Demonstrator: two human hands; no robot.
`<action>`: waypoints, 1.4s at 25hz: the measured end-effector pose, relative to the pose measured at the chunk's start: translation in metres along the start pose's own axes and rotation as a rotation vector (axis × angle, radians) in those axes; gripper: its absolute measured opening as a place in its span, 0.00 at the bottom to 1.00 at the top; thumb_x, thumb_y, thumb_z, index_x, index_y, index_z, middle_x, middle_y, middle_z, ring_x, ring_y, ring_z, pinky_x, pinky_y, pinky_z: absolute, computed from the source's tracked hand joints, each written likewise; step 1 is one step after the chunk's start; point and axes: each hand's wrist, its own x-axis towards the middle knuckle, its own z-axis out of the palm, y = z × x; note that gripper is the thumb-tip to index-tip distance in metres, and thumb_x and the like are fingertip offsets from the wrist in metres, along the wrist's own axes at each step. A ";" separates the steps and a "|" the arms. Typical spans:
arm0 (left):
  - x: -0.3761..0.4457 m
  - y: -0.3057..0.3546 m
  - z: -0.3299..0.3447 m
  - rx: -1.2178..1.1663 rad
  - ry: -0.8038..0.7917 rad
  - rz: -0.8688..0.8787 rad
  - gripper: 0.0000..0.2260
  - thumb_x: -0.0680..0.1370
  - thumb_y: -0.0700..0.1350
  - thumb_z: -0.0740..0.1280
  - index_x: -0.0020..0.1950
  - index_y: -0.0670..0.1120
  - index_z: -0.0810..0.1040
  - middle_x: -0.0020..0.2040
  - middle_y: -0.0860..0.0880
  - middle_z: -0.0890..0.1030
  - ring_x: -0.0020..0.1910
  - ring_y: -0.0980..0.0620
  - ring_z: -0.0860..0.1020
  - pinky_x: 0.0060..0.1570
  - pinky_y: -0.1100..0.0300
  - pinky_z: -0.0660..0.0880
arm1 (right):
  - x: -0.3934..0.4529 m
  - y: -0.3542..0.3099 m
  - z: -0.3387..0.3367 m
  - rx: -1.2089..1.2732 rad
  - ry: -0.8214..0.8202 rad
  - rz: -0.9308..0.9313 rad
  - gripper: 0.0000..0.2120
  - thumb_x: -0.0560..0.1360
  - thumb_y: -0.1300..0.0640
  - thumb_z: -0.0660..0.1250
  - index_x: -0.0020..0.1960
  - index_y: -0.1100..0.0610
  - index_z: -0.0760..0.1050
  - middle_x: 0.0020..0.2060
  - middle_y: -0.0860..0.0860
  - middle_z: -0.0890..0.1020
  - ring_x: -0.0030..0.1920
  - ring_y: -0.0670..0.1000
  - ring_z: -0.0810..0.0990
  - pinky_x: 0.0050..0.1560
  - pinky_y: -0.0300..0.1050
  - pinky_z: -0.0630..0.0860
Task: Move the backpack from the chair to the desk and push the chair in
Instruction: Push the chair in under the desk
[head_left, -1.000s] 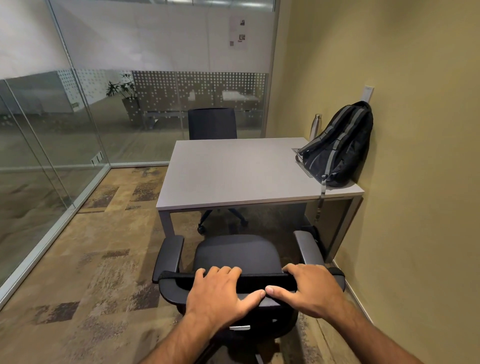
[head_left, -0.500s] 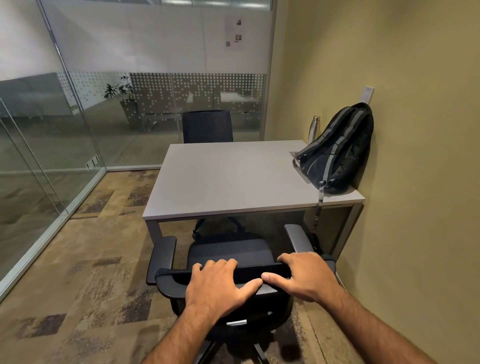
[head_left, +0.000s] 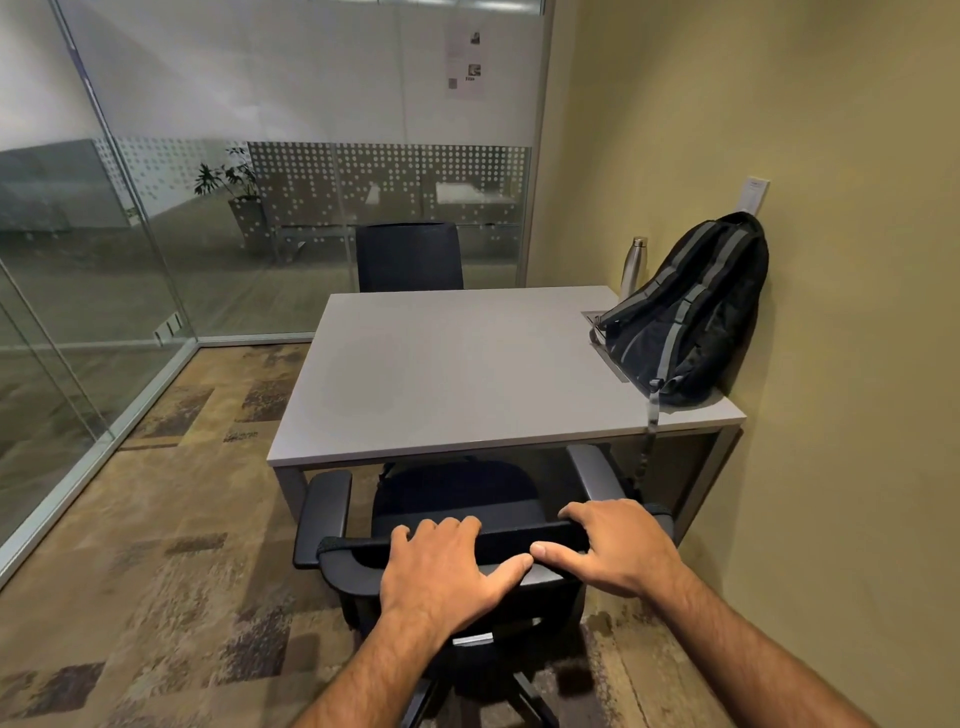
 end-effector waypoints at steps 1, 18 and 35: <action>0.006 -0.001 0.000 0.001 0.000 0.001 0.45 0.69 0.81 0.43 0.70 0.53 0.74 0.64 0.53 0.81 0.65 0.49 0.76 0.69 0.43 0.66 | 0.006 0.001 0.001 -0.001 -0.001 0.000 0.54 0.66 0.13 0.40 0.66 0.48 0.81 0.52 0.45 0.88 0.53 0.46 0.85 0.55 0.48 0.79; 0.053 -0.015 -0.002 -0.013 -0.003 -0.009 0.46 0.68 0.83 0.43 0.68 0.53 0.75 0.61 0.54 0.82 0.62 0.50 0.78 0.68 0.43 0.67 | 0.056 0.014 0.014 0.059 0.015 -0.012 0.52 0.66 0.12 0.43 0.64 0.48 0.82 0.51 0.44 0.88 0.51 0.45 0.85 0.54 0.44 0.80; 0.037 -0.015 -0.001 -0.006 -0.031 0.012 0.46 0.68 0.83 0.43 0.73 0.55 0.72 0.68 0.55 0.79 0.68 0.51 0.74 0.71 0.42 0.64 | 0.035 0.007 0.012 0.041 0.008 0.003 0.51 0.66 0.12 0.42 0.62 0.48 0.83 0.50 0.44 0.88 0.51 0.45 0.85 0.57 0.48 0.80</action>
